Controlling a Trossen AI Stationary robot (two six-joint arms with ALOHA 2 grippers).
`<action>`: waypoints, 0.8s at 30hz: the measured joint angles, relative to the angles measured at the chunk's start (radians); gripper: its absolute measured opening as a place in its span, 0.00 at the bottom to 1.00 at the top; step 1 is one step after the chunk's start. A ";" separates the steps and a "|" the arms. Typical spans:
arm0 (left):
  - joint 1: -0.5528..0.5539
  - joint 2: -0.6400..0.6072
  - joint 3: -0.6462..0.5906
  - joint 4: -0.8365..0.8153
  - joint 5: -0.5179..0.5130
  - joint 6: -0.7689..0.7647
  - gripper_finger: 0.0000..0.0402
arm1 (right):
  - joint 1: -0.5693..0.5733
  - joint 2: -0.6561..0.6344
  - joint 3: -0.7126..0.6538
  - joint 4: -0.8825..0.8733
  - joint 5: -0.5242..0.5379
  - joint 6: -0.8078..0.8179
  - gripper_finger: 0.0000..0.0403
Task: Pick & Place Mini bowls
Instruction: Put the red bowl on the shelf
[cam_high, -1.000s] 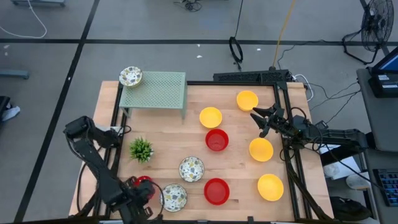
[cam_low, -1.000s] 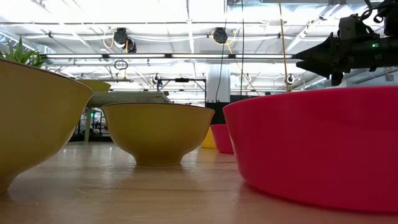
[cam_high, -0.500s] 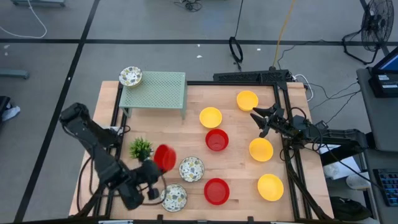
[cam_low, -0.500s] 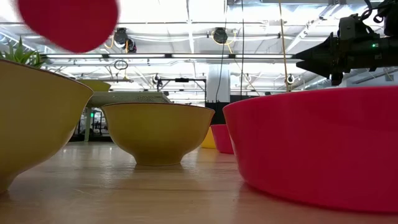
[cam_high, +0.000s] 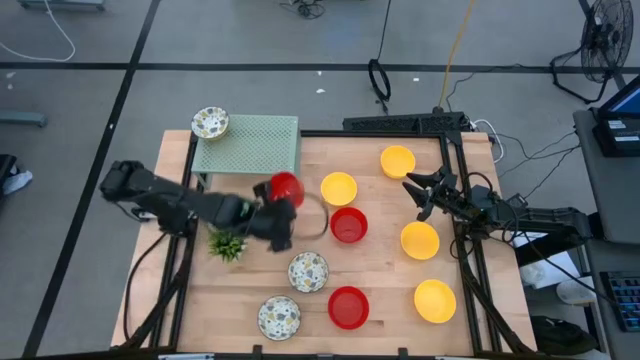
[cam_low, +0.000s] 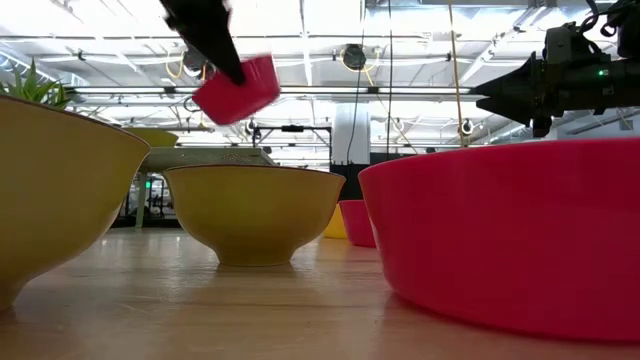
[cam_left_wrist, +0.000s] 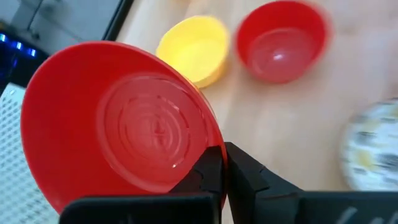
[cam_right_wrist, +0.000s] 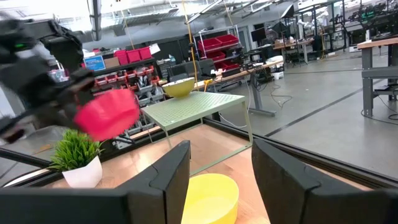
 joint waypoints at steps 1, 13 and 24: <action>0.037 0.000 0.000 -0.001 0.017 0.017 0.01 | 0.000 0.000 0.000 0.000 0.000 0.000 0.40; 0.342 -0.056 0.001 -0.127 0.113 0.071 0.02 | 0.000 0.000 0.000 0.000 0.000 0.000 0.40; 0.431 -0.142 -0.001 -0.374 0.106 0.013 0.03 | 0.000 0.000 0.000 -0.001 0.000 0.000 0.40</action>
